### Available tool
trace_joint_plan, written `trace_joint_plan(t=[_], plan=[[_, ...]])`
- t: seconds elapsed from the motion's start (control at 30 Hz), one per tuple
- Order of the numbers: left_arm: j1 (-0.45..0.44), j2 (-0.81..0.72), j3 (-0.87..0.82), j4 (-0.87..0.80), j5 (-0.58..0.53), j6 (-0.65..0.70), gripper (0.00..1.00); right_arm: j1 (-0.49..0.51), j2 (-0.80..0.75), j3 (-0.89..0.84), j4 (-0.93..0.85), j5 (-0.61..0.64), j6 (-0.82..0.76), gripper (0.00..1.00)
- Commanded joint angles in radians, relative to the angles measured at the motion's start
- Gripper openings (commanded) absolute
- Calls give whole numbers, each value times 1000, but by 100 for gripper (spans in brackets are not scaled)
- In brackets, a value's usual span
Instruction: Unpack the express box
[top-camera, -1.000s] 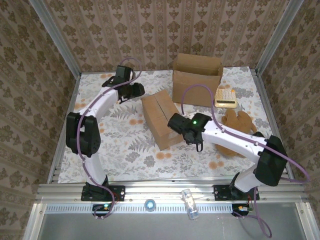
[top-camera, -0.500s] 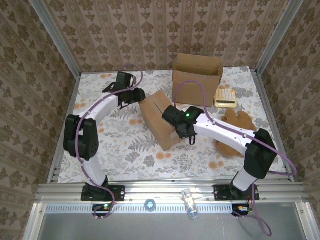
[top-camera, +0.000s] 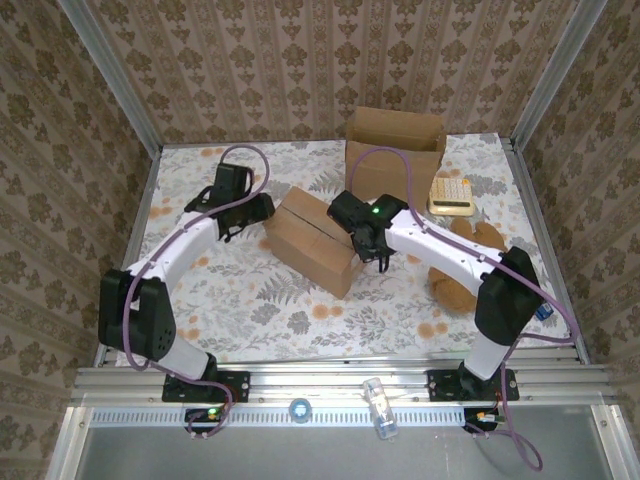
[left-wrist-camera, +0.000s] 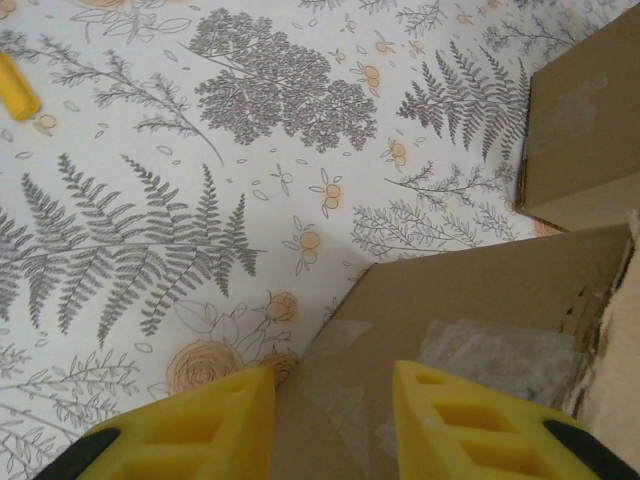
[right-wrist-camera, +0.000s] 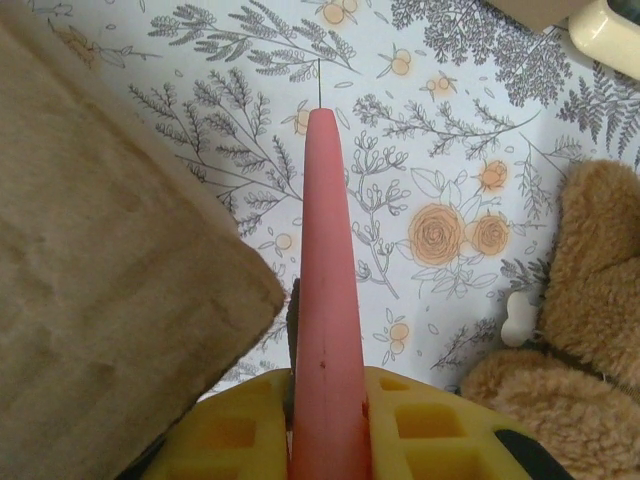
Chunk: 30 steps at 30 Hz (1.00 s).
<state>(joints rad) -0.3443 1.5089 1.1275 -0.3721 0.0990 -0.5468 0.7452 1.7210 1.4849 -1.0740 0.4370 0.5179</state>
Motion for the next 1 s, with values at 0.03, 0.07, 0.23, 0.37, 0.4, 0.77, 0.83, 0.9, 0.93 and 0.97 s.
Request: trace_joint_plan(t=[0.03, 0.07, 0.23, 0.37, 0.4, 0.77, 0.83, 0.9, 0.93, 0.97], plan=[[-39, -47, -63, -73, 77, -15, 35, 3, 40, 65, 109, -21, -19, 0], [-40, -55, -65, -77, 77, -17, 35, 2, 44, 67, 108, -22, -19, 0], [-48, -74, -67, -97, 71, -21, 36, -1, 51, 67, 112, -20, -12, 0], [-62, -85, -72, -108, 70, -28, 36, -9, 55, 69, 118, -19, -9, 0], [-66, -88, -76, -108, 71, -31, 36, -11, 55, 69, 120, -18, -11, 0], [-165, -140, -116, -134, 60, -72, 36, -40, 79, 95, 120, -17, -18, 0], [-171, -147, -118, -144, 49, -74, 37, -40, 78, 90, 120, -18, -17, 0], [-173, -154, -120, -156, 33, -72, 40, -40, 74, 82, 121, -17, -13, 0], [-172, -157, -117, -168, 18, -67, 42, -40, 71, 78, 120, -18, -12, 0], [-171, -157, -111, -181, -1, -62, 43, -40, 65, 73, 124, -20, -10, 0]])
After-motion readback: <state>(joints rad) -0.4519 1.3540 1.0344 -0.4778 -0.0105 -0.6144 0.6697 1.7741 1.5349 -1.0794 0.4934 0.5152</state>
